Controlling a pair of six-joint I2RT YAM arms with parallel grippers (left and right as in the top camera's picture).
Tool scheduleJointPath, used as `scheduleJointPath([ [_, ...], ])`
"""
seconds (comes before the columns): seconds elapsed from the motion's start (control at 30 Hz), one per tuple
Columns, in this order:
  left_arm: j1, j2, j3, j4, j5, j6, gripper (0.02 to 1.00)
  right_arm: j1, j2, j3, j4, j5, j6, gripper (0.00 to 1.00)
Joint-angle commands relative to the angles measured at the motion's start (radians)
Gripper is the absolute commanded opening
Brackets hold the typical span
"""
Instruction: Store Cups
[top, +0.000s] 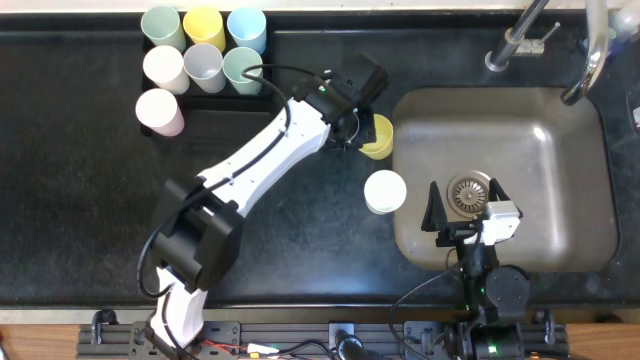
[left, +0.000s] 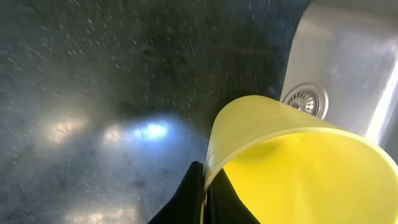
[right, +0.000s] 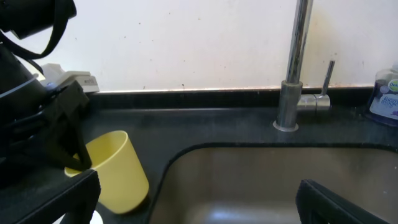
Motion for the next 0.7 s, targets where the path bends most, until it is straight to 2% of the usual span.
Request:
scheduleJointPath([
  [0.03,0.083,-0.110,0.043,-0.027,-0.069,-0.011,0.036,-0.006,-0.007,-0.005,0.005,0.001,0.000,0.998],
  [0.13,0.187,-0.195,0.043,-0.095,-0.092,-0.018,0.036,-0.006,-0.007,-0.005,0.005,0.001,0.000,0.998],
  [0.43,0.555,-0.277,0.040,-0.331,-0.078,-0.018,0.036,-0.006,-0.007,-0.005,0.005,0.001,0.000,0.998],
  [0.7,0.646,-0.267,-0.019,-0.343,-0.089,-0.018,0.036,-0.006,-0.007,-0.005,0.005,0.001,0.000,0.998],
])
